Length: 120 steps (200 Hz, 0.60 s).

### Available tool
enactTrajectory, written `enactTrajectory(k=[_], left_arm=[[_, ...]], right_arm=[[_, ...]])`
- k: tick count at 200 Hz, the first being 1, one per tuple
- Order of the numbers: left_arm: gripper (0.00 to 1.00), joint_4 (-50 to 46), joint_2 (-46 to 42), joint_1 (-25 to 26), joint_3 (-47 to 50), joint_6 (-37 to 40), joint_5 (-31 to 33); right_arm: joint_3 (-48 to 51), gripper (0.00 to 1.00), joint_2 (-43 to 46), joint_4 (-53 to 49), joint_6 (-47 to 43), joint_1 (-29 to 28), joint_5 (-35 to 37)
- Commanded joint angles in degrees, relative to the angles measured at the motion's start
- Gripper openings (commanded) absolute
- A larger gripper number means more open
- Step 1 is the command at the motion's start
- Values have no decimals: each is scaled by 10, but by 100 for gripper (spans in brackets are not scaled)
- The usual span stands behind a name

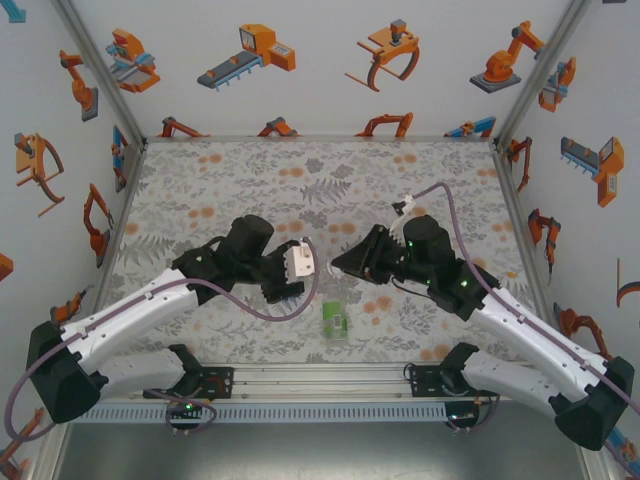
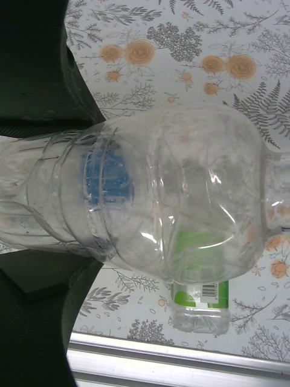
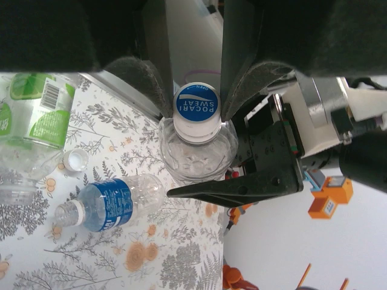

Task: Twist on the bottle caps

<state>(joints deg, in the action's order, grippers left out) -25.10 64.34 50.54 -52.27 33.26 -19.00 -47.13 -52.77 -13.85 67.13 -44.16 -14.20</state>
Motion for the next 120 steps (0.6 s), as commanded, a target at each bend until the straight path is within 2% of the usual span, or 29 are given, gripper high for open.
enactTrajectory(k=[1,20,54,75,90,120], left_arm=[[0,95,-3,4,-27,11,-38],[0,87,-4,4,-27,14,-46],[0,67,-5,5,-29,14,-51],[0,50,-6,4,-32,14,-51],[0,29,-5,4,-38,15,-52],[0,0,-14,4,-45,16,-63]], right_arm=[[-13,0,-12,-30,29,-8,-2],[-35,7,-15,-55,-14,-8,6],[-64,41,-4,-70,-112,-7,18],[-89,54,7,-72,-188,-7,19],[-115,59,9,-72,-268,-6,-6],[-142,60,14,-69,-450,-7,-53]])
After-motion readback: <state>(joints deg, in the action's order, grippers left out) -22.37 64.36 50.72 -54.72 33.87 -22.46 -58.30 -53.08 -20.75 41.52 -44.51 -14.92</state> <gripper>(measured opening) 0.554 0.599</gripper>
